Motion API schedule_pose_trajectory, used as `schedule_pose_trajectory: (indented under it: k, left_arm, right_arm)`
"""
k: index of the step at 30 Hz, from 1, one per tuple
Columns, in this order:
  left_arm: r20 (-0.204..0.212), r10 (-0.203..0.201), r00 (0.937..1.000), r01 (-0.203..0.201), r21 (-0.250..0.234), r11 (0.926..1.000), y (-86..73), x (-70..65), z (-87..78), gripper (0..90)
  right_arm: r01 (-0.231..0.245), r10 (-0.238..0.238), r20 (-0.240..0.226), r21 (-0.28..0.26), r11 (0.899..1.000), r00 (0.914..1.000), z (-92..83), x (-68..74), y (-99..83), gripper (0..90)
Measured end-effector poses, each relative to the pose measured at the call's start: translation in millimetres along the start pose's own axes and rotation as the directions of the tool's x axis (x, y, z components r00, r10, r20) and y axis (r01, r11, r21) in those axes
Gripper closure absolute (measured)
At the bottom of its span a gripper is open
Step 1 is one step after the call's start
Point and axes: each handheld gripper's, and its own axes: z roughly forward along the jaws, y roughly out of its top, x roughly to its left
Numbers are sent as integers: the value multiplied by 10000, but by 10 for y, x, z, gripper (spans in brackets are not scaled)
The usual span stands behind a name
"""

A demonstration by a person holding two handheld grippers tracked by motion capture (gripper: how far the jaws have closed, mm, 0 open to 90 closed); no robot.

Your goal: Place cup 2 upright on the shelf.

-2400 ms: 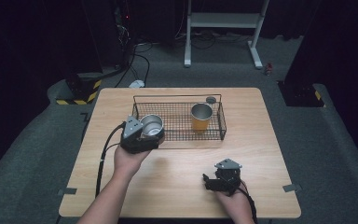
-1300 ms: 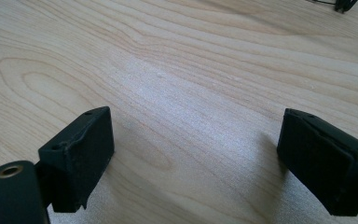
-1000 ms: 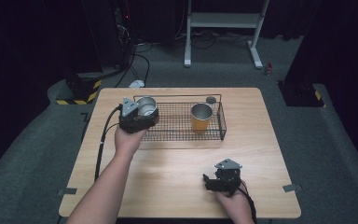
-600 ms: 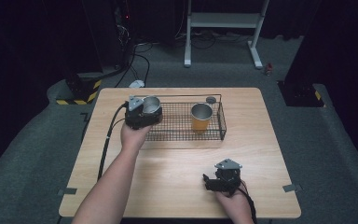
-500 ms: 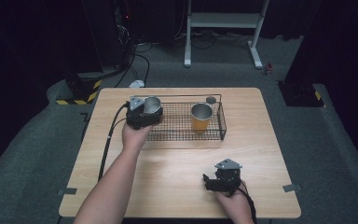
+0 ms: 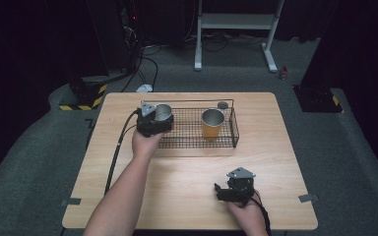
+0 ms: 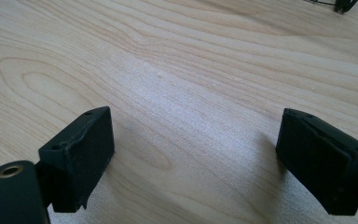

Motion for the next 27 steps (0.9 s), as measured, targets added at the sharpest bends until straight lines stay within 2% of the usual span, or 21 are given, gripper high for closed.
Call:
schedule_pose_trajectory:
  k: [8, 16, 27]
  left_arm:
    - [-19, 182, 9998, -181, 326, 9993, -27, -73, 38, 188]
    - [-24, 159, 9999, -158, 562, 9983, -55, -101, 104, 188]
    - [-107, 119, 9999, -105, 1227, 9924, -122, -94, 194, 188]
  right_arm:
    - [-14, 14, 8, -5, 10000, 10000, 1, 0, 0, 112]
    - [-39, 39, 19, -9, 10000, 10000, -1, 3, -1, 113]
    - [-35, 35, 27, 7, 10000, 10000, -2, 4, -1, 113]
